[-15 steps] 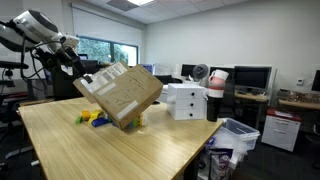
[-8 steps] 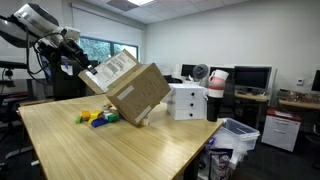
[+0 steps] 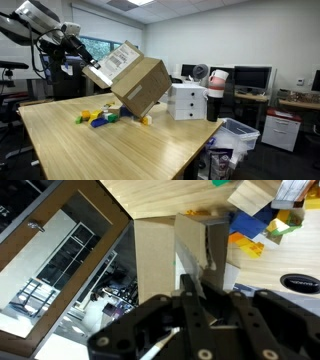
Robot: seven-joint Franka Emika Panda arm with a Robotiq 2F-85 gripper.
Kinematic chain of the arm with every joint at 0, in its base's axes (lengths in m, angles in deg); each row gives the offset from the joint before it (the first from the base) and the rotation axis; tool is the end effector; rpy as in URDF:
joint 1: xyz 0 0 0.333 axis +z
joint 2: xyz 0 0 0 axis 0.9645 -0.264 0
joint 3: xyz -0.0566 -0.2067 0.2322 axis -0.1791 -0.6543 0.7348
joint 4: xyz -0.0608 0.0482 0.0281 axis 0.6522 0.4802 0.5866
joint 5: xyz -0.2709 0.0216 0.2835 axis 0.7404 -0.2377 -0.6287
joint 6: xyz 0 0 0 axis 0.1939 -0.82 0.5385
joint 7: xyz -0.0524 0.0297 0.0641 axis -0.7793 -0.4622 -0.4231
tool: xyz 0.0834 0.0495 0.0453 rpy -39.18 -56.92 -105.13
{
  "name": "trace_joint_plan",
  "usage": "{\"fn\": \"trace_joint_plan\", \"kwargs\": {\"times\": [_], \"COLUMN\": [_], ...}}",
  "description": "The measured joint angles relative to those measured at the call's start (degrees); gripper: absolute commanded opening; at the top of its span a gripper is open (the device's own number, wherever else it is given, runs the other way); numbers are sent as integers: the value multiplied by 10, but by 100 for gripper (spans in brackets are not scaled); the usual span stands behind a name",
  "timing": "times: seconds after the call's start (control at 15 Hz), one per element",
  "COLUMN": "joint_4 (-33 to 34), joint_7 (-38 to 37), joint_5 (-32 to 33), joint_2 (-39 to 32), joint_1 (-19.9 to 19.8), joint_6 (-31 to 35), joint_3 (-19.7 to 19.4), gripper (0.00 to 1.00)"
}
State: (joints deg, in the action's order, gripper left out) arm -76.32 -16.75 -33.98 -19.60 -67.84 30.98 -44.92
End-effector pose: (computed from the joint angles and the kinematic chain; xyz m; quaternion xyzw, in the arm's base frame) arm 0.4074 0.1057 0.4618 0.8527 -0.2451 0.2885 0.3599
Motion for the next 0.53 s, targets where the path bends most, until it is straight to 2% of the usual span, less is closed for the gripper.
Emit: {"fn": "trace_joint_plan", "kwargs": {"times": [0.53], "joint_4": [26], "joint_7": [-6], "joint_5": [13], "joint_2": [0], "joint_1": [-1], "joint_6": [-43], "joint_3": [-24], "gripper": [5]}}
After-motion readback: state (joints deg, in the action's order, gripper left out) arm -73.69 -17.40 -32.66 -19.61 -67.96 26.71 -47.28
